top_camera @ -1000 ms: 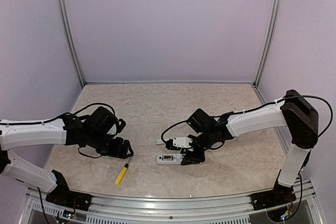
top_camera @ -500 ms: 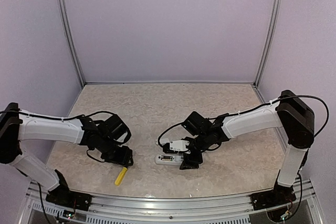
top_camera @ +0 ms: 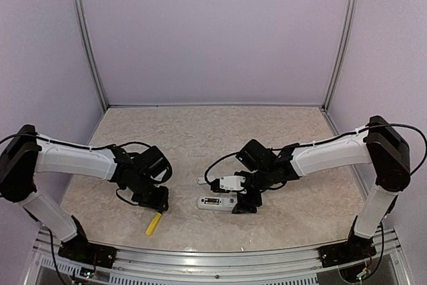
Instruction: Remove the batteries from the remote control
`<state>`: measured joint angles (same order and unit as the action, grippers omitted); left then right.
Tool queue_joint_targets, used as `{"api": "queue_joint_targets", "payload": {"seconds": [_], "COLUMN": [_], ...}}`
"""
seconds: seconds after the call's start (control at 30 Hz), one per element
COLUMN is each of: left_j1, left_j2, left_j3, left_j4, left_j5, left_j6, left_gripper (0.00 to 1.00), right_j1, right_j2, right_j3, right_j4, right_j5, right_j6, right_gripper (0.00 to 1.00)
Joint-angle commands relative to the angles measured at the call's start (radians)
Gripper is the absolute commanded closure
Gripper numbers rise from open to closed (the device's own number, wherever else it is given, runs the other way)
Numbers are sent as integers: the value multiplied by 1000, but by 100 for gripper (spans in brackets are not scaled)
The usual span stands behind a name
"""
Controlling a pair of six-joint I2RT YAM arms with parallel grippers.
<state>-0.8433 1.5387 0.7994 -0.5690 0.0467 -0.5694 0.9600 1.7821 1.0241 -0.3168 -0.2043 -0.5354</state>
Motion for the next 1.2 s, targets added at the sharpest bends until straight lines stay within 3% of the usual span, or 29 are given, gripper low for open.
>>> {"api": "queue_joint_targets", "payload": {"seconds": [0.0,0.1,0.4,0.53,0.7,0.9,1.17], "left_j1": [-6,-9,-22,-12,63,178,159], "left_j2": [12,27,21,-22,-93,-167,-109], "left_j3": [19,18,41,100,203,259,272], "left_j4": [-8,-6,-25,-58,-53,219,640], "left_j5": [-5,6,-9,-39,-81,0,3], "left_j6": [13,19,26,27,26,-60,-258], "left_gripper": [68,79,99,100,99,98,98], "right_j1": [10,10,7,4,-14,-58,-67], "right_j2": [-96,-138,-232,-259,-291,-348,-342], "right_j3": [-32,-47,-93,-104,-102,-149,-202], "right_j4": [-16,-20,-2,96,262,516,812], "right_j5": [31,51,100,150,191,130,-41], "right_j6": [14,24,45,108,318,657,1015], "right_gripper": [16,16,16,17,17,20,25]}}
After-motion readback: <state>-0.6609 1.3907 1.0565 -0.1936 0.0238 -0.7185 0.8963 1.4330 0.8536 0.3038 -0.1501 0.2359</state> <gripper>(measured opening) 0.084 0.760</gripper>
